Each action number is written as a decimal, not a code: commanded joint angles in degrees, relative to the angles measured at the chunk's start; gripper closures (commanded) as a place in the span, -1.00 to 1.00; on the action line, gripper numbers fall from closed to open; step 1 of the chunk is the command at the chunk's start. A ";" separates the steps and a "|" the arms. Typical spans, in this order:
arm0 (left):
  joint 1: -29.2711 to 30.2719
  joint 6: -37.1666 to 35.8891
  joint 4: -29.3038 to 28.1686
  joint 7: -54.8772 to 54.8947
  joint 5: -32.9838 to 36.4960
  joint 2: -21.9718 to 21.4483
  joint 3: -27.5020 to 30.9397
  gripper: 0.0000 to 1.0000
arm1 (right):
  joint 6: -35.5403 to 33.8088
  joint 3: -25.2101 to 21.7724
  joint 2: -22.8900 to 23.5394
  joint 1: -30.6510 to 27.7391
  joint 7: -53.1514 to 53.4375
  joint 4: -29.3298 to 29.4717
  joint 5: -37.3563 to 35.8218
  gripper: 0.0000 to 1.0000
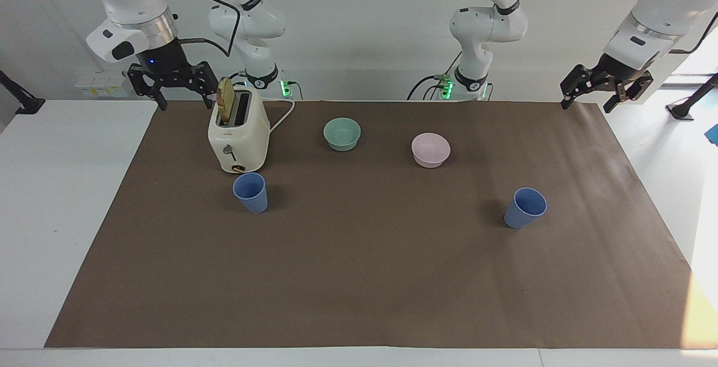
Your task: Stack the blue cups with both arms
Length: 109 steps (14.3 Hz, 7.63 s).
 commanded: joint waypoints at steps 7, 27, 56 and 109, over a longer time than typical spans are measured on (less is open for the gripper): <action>0.45 0.10 -1.40 0.19 0.84 -1.29 -0.16 -1.00 | 1.59 0.01 -1.60 -0.48 -0.76 -2.09 0.57 -1.00; 0.19 5.45 -4.91 0.19 0.75 -1.99 -0.24 -1.00 | 1.59 0.01 -1.60 -0.48 -0.85 -2.18 0.48 -1.00; -0.17 47.02 -22.23 2.57 -5.40 13.20 -0.60 -1.00 | 1.59 0.01 -1.60 -0.48 -0.85 -2.18 0.48 -1.00; -29.52 44.93 -22.50 -30.48 -6.10 14.18 -0.86 -1.00 | 1.77 0.01 -2.56 -0.48 -1.02 -4.01 0.57 -1.00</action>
